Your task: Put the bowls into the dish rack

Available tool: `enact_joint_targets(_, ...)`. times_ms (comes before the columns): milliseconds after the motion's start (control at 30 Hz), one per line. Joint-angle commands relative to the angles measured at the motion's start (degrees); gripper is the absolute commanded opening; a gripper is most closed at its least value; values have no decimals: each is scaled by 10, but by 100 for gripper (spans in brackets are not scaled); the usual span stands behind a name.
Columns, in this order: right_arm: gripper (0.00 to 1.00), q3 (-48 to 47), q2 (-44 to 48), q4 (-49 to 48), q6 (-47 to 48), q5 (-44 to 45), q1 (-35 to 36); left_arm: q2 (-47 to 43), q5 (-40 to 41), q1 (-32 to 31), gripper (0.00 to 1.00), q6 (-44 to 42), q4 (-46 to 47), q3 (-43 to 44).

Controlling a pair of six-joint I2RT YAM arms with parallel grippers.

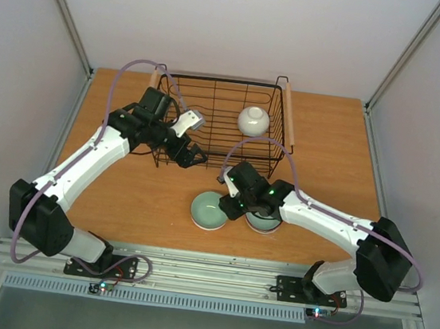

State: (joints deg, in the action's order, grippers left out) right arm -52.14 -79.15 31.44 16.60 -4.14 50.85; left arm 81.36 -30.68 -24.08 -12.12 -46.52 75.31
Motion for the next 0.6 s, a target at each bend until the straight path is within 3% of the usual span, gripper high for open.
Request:
enact_joint_targets(0, 42, 0, -22, -33, -3, -9, 4, -10, -8, 1, 95, 10, 20, -7)
enact_joint_targets(567, 34, 3, -57, -47, -4, 30, 4, -11, -7, 1, 96, 8, 29, -25)
